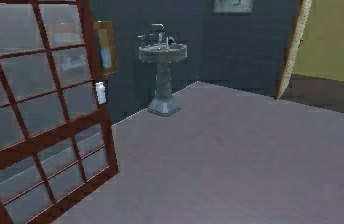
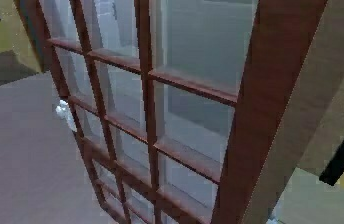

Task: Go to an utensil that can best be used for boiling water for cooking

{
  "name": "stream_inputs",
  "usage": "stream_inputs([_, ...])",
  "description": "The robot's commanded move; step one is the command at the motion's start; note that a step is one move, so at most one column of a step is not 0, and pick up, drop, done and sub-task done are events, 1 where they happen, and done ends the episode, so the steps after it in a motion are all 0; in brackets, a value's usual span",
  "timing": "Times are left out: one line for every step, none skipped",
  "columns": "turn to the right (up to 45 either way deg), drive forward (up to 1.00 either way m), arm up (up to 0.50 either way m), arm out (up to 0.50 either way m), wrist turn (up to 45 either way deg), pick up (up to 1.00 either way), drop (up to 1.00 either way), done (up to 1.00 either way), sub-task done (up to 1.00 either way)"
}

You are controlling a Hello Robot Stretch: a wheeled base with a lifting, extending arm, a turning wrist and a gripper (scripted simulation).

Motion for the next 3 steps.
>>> stream_inputs([-45.0, 0.00, 0.00, 0.00, 0.0, 0.00, 0.00, 0.00, 0.00])
stream_inputs([-45.0, 0.00, 0.00, 0.00, 0.0, 0.00, 0.00, 0.00, 0.00])
stream_inputs([-45.0, 0.00, 0.00, 0.00, 0.0, 0.00, 0.00, 0.00, 0.00])
